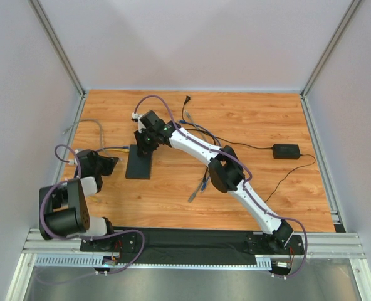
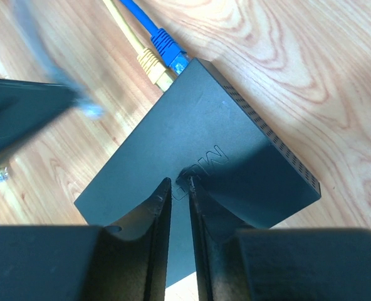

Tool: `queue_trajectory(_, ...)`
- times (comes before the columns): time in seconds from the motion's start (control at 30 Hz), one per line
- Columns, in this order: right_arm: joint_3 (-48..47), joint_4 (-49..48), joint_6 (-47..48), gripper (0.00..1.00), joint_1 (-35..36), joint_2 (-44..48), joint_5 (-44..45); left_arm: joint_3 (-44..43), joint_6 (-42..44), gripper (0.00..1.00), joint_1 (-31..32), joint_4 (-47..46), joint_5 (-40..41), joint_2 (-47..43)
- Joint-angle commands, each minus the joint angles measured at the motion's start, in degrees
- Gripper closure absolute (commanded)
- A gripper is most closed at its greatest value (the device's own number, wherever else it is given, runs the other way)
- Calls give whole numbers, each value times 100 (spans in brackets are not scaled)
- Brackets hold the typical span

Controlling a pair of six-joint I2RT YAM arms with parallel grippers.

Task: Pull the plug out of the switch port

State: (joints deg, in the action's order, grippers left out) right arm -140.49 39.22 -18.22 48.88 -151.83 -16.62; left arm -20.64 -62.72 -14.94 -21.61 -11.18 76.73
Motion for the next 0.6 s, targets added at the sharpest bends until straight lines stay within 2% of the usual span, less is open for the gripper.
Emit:
queue_trajectory(0.0, 504, 940, 336, 77, -160, -190, 186, -308, 883, 100, 122, 1152, 519, -1324)
queue_trajectory(0.1, 943, 423, 459, 74, -168, 223, -77, -554, 1506, 100, 316, 2314, 871, -2974)
queue_trajectory(0.2, 1470, -262, 443, 71, -195, 679, -341, -940, 1814, 100, 500, 3079, 627, -3575)
queue_trajectory(0.33, 2269, -1266, 109, 68, -422, 1470, -702, -1441, 2070, 100, 746, 3470, -119, -3683)
queue_trajectory(0.5, 3412, -2189, -15, 63, -853, 2806, -921, -1925, 2237, 100, 1369, 3760, -419, -3499)
queue_trajectory(0.57, 3746, -2453, -181, 60, -1196, 3314, -1297, -2276, 2317, 100, 1633, 3821, -552, -3262)
